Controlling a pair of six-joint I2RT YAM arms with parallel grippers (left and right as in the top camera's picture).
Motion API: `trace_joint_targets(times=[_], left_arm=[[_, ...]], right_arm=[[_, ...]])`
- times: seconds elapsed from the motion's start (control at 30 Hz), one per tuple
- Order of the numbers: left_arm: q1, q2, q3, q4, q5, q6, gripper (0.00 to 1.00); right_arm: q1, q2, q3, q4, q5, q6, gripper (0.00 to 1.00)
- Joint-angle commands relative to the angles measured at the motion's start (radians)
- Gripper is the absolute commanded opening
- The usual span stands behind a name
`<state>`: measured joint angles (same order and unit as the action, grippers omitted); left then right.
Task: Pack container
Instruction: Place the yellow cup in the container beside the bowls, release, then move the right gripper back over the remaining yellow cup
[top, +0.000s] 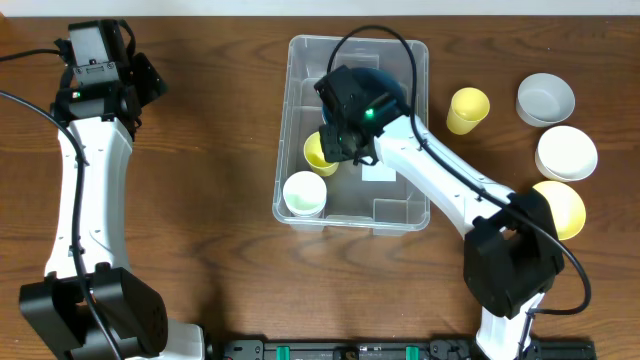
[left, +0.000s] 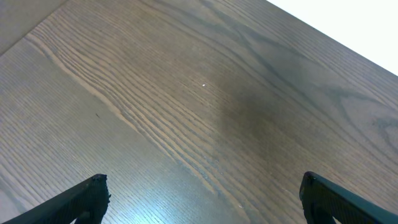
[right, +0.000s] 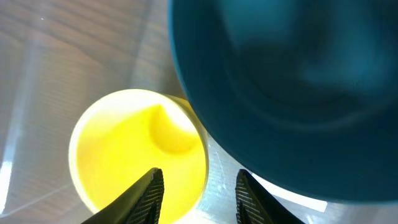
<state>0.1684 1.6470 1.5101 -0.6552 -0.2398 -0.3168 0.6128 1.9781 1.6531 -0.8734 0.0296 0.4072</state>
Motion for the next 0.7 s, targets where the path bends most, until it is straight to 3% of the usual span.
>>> trace_joint_targets(times=[0.0,0.33,0.67], left_arm=[[0.003,-0.014,0.013,-0.003,-0.012,0.002,0.98],[0.003,-0.014,0.013,-0.003,-0.012,0.002,0.98],[0.003,-0.014,0.013,-0.003,-0.012,0.002,0.98]], right_arm=[[0.011,-0.015,0.095,-0.047,0.008,-0.038,0.41],[-0.149,-0.039,0.28,-0.262,0.184,-0.048,0.49],[-0.533,-0.039,0.279,-0.33,0.115,-0.037,0.49]])
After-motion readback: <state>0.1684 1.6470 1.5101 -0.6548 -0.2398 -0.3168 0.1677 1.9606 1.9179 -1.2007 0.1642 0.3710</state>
